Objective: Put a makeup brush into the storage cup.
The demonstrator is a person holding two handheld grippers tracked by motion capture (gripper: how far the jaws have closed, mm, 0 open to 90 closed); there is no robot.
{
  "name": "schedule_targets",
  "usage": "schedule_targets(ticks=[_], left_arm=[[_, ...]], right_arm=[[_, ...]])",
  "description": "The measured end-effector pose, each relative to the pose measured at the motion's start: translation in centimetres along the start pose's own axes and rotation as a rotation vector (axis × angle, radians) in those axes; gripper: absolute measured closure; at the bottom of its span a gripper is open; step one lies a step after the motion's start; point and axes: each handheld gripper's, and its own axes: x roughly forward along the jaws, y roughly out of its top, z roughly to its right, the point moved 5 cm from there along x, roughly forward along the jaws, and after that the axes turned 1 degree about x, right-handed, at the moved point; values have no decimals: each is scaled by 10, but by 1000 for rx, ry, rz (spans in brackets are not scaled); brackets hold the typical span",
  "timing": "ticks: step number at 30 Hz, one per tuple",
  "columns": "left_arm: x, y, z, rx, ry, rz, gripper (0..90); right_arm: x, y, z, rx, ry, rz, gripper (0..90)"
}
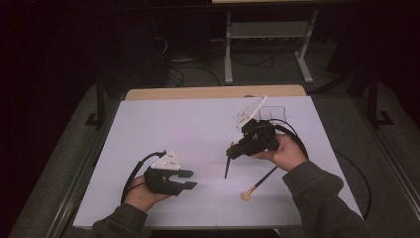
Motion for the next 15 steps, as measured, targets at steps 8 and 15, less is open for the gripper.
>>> schedule_targets(ticks=[8, 15], left_arm=[[-2, -5, 2, -3, 6, 13, 573], [-3, -9, 2, -13, 8, 12, 547]], right_arm=[[-2, -1, 4, 14, -5, -3, 828], [-5, -3, 7, 21, -16, -3, 828]])
